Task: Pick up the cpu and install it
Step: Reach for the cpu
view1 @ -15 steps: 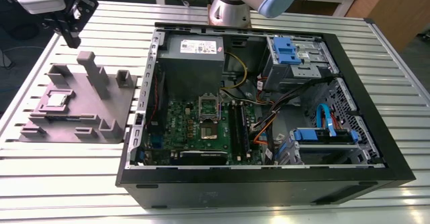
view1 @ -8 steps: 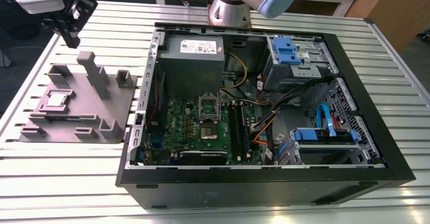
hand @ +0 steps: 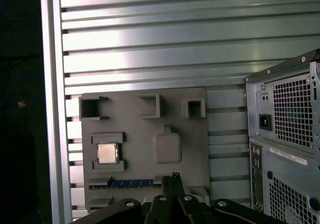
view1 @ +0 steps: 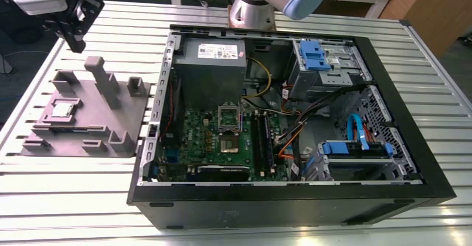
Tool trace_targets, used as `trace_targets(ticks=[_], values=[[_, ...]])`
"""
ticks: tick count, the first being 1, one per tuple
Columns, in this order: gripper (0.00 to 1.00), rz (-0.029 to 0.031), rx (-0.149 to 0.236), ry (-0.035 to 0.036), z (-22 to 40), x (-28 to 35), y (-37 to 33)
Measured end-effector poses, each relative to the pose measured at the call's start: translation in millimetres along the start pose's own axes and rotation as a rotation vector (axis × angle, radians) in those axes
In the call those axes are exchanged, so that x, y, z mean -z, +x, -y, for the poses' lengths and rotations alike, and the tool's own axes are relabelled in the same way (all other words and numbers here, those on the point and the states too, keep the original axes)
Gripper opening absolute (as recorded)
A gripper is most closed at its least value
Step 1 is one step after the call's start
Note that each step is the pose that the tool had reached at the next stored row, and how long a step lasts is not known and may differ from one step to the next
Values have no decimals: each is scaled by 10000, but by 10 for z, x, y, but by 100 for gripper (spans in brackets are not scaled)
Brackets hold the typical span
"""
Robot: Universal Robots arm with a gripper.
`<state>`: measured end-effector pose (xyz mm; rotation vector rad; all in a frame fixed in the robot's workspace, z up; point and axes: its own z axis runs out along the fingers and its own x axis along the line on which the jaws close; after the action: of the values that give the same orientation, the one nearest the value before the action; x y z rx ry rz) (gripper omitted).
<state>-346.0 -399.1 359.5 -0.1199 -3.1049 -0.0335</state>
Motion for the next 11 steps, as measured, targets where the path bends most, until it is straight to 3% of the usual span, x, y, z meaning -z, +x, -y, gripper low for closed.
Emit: trace_targets(ticks=[11], values=[[10,2,1,0,7,-3,87]])
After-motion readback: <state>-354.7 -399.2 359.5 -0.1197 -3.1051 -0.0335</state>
